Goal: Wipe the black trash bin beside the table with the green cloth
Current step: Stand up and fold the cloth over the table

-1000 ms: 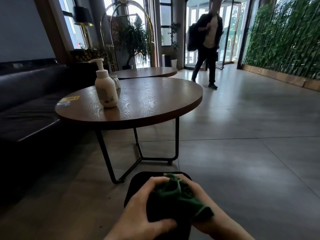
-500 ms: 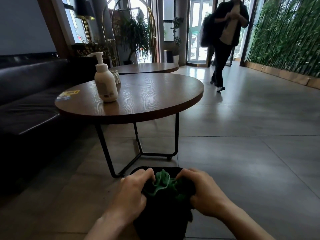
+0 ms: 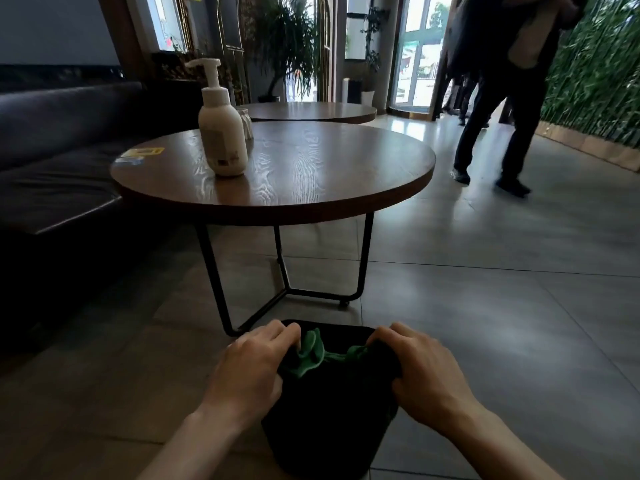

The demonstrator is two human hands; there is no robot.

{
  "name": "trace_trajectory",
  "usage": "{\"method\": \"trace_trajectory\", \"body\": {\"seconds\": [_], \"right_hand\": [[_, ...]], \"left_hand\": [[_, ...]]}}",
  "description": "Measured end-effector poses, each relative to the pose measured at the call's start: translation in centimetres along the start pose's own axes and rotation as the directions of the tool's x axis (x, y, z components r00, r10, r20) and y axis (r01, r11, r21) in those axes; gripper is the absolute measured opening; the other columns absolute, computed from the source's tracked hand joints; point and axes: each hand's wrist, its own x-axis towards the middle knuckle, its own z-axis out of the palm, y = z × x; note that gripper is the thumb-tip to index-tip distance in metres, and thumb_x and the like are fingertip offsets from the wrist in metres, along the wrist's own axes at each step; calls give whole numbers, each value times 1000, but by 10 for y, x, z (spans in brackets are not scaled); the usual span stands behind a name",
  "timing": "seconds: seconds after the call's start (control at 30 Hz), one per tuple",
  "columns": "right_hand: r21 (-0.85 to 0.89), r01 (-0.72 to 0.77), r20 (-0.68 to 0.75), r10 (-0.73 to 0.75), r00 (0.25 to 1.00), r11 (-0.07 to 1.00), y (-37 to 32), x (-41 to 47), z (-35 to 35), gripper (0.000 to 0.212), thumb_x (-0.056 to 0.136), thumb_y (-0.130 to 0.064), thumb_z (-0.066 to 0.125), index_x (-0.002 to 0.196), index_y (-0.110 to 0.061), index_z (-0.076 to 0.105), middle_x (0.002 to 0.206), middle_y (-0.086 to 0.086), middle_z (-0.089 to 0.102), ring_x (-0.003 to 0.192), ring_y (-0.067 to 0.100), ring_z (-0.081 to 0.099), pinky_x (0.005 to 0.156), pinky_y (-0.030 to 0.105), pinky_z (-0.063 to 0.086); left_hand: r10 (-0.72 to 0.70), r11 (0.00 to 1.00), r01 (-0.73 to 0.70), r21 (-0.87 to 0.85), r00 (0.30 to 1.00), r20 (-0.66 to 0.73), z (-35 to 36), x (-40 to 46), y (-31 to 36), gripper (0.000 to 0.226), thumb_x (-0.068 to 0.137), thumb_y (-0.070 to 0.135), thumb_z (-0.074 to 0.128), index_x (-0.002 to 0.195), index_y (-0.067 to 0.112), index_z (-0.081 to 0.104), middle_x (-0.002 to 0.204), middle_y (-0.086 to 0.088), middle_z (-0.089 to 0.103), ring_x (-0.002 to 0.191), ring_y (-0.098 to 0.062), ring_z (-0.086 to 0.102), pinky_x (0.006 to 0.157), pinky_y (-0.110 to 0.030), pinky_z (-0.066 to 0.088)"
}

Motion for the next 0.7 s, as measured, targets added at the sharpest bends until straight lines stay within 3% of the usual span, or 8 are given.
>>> {"method": "trace_trajectory", "body": {"seconds": [0.23,0.4,0.7], "right_hand": [[-41,-66,192,73,979,997,-25,13,-54,32,88,-25,59,116,-39,54,108,-12,59,95,23,63,77,41,55],[-108,-76,262,102,960,991,-57,28,-135,34,89,-24,58,120,-36,51,111,-9,58,98,24,63,80,39,54],[-83,-171,340,189,921,982,-138,38,-330,28,88,-27,55,114,-32,48,108,-7,53,99,29,62,72,38,44]], "left_hand": [[2,999,-4,35,998,66,-61,23,15,50,65,1,59,105,30,56,92,10,61,88,-20,60,74,-29,46],[12,999,-17,41,991,134,-140,40,39,53,69,2,62,113,31,57,97,11,62,95,-17,58,82,-27,47],[118,993,-114,-29,960,255,-330,77,104,58,70,4,45,119,35,45,102,8,55,105,-21,53,111,-33,40]]}}
